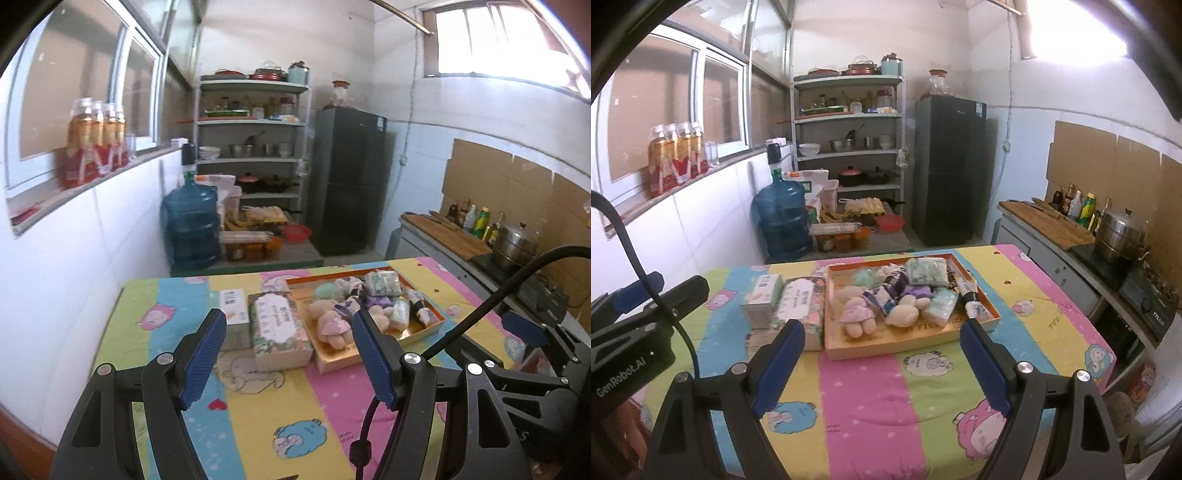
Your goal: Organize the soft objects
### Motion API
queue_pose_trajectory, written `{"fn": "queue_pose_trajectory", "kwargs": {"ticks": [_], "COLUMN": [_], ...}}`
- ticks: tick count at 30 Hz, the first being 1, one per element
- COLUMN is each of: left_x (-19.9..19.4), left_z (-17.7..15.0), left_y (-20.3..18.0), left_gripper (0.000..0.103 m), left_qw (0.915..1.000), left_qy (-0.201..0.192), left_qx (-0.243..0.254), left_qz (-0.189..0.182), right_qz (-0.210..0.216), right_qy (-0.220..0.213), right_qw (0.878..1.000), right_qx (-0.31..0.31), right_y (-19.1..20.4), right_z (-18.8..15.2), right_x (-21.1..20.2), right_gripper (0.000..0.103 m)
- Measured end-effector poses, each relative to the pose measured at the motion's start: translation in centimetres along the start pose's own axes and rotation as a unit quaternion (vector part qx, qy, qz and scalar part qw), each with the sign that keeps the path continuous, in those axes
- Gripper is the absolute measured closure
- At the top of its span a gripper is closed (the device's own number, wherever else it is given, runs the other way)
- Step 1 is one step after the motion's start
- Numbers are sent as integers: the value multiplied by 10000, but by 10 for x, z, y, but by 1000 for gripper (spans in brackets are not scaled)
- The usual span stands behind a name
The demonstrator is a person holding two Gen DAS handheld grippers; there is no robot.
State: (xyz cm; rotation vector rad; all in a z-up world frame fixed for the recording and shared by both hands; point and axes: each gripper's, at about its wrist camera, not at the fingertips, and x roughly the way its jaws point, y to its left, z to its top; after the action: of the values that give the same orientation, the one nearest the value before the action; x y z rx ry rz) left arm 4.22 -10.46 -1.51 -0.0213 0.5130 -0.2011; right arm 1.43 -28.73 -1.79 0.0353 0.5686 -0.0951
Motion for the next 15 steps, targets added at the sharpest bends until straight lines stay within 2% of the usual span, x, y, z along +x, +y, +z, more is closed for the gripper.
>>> {"fn": "queue_pose_trajectory", "kwargs": {"ticks": [7,15], "left_x": [-32,-50], "left_z": [-6,-13], "left_y": [9,12], "left_gripper": [31,31], "left_qw": [9996,9992], "left_qy": [-110,-102], "left_qx": [-55,-177], "left_qz": [235,331], "right_qz": [184,287], "right_qy": [-112,-124], "right_qw": [9997,9994], "right_qx": [-91,-153], "right_y": [19,25], "right_z": [-4,-8], "right_x": [-22,-38], "right_gripper": [17,17]}}
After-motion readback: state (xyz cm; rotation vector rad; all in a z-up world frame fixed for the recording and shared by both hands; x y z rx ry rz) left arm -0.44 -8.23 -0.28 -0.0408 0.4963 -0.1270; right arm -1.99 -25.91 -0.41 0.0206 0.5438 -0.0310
